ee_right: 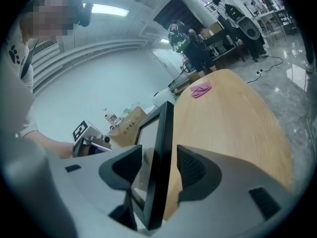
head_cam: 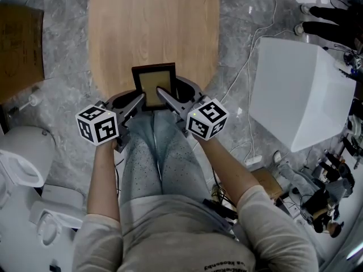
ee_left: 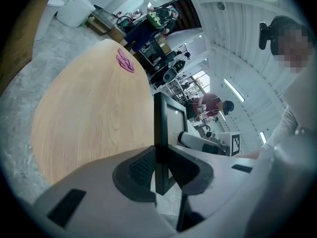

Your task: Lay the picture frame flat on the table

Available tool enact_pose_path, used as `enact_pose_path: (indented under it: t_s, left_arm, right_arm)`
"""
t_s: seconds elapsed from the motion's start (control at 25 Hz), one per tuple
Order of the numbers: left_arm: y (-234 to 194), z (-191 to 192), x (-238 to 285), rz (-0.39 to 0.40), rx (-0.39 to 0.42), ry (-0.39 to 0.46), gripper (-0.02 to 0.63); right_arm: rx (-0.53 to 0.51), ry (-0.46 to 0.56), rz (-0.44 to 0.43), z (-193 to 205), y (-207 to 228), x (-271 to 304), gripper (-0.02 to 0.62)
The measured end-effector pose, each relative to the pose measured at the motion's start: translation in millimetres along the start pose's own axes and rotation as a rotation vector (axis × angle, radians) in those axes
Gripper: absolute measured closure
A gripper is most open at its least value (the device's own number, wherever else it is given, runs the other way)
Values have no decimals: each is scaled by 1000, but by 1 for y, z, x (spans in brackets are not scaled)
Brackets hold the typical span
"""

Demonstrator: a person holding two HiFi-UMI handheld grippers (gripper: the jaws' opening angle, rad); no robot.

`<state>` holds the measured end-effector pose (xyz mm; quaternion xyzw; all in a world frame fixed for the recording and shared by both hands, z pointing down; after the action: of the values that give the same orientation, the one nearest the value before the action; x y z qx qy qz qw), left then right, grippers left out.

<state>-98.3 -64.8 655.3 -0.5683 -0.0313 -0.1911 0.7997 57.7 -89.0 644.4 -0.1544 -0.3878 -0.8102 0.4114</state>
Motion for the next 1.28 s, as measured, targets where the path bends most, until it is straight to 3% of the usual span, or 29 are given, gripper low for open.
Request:
enact_pose_path:
  t_s: [0.52,0.8,1.12,1.28]
  left_arm:
    - [-21,-2,-2,-80,-3,-35,526]
    - [-28,-4,3,-90,-1,-61,526]
    - [-36,-3,7,-110,-11,-78,526]
    - [-42,-2,9,-134,-9,-96,526]
  right_arm:
    - [-20,-37,113,5,11,0,402]
    - [0,-79,120,14,14,5,420]
    - [32,-99,154,22,25,10,494]
    - [41,-132,191,27,28,16,499]
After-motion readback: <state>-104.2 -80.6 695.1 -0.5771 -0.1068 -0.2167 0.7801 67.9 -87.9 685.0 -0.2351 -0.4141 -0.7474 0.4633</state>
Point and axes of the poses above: the fingertips, and each gripper's own axes: x forward along the fingers, y to its right, z out of its underside, the point moved 6 cm from there along -x, backward along the fingers, and after that the axes turned 13 degrees about z, right-handed, at the moved point
